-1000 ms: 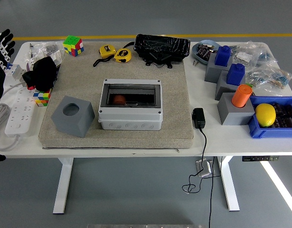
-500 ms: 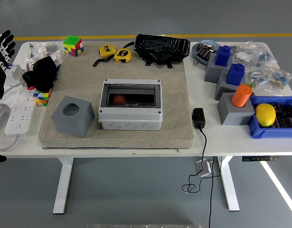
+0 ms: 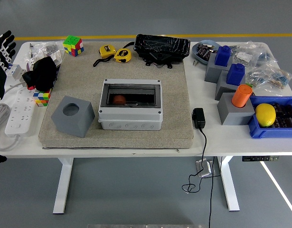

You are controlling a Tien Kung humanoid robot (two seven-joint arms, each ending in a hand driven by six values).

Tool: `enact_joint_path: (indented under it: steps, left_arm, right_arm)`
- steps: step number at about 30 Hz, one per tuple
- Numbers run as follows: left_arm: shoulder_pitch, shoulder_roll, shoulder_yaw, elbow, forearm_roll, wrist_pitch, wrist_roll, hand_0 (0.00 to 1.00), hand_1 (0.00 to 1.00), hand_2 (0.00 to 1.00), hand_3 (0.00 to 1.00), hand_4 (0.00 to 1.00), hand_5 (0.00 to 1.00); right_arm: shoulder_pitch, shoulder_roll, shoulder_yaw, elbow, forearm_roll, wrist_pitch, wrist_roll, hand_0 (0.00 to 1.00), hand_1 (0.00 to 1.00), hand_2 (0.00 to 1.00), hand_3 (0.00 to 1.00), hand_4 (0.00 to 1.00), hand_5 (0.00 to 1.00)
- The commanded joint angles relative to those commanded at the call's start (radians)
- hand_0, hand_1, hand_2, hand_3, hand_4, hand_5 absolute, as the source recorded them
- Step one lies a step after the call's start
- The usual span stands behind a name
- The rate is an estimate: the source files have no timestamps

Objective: Fetch the battery,place it into the box,close the lid of the box

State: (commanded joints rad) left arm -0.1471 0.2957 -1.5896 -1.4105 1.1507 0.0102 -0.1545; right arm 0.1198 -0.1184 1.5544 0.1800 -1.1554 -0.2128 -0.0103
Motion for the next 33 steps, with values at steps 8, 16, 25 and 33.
enact_joint_path:
  steps: [8,16,25,33]
  left_arm:
    - [0.0,0.001,0.002,0.001,-0.001,0.001,0.0,0.998,0.993,0.973,0.934,0.998,0.998]
    - [0.0,0.005,0.002,0.0,-0.001,0.002,-0.001,0.998,0.992,0.973,0.931,0.998,0.998]
    - [0.001,0.006,0.004,0.001,-0.001,0.002,-0.001,0.998,0.991,0.97,0.93,0.998,0.998]
    - [0.002,0.007,0.007,0.002,-0.002,0.003,0.0,0.998,0.991,0.971,0.93,0.998,0.998]
  right_arm:
    - [0.002,0.0,-0.001,0.0,0.002,0.0,0.0,0.859,0.795,0.746,0.776,0.998,0.998]
    - [0.0,0.0,0.002,0.0,-0.001,0.0,0.0,0.861,0.796,0.746,0.776,0.998,0.998]
    - [0.0,0.0,-0.001,0.0,0.001,0.0,-0.001,0.86,0.795,0.746,0.776,0.998,0.998]
    - [0.0,-0.001,-0.005,0.0,0.003,0.0,0.0,0.861,0.795,0.746,0.776,0.998,0.998]
